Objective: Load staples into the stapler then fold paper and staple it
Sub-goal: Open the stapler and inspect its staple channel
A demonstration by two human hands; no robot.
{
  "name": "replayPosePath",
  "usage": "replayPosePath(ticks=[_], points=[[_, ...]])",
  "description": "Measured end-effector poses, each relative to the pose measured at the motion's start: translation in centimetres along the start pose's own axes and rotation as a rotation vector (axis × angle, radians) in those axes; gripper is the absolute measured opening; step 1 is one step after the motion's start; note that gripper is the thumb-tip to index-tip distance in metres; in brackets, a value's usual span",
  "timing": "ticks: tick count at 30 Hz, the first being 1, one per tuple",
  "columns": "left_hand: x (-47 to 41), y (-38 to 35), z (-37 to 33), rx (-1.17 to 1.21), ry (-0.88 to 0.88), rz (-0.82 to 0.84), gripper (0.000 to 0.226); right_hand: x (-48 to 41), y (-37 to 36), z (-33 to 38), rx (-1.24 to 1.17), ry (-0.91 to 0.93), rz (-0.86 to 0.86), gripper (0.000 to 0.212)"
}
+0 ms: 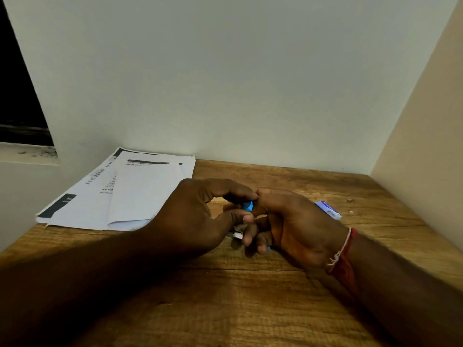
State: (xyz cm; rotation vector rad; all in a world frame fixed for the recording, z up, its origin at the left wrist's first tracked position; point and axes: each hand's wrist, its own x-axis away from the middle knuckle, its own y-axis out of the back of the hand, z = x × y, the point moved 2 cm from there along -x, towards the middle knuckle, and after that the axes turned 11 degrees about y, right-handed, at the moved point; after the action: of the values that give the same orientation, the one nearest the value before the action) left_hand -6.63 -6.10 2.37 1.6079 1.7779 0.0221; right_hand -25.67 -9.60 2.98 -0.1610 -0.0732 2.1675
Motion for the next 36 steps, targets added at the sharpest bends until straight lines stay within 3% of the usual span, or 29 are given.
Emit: replayPosePath(ticks=[6, 12, 21, 26, 29, 36], points=[[0.0, -0.2, 0.5, -0.186, -0.154, -0.022, 0.032, 0.1, -0.2, -0.2, 0.053, -0.028, -0.095, 0.03], [0.1, -0.5, 0.7, -0.236, -0.149, -0.01, 0.032, 0.1, 0.4, 0.3, 0.234, -0.039, -0.206, 0.015], [0.0, -0.5, 1.0, -0.258, -0.14, 0.008, 0.027, 0.2, 0.8, 0.6, 0.247, -0.007, -0.272, 0.019], [-0.2, -0.3, 1.1, -0.204, -0.111, -0.014, 0.026, -0.1, 1.1, 0.1, 0.138, 0.03, -0.266, 0.007], [-0.3, 0.0, 1.2, -0.117, -0.084, -0.043, 0.025, -0.2, 1.2, 0.1, 0.043, 0.046, -0.221, 0.022], [-0.2, 0.2, 0.4, -0.055, -0.106, -0.052, 0.026, -0.3, 1.7, 0.2, -0.043, 0.03, -0.127, 0.017]])
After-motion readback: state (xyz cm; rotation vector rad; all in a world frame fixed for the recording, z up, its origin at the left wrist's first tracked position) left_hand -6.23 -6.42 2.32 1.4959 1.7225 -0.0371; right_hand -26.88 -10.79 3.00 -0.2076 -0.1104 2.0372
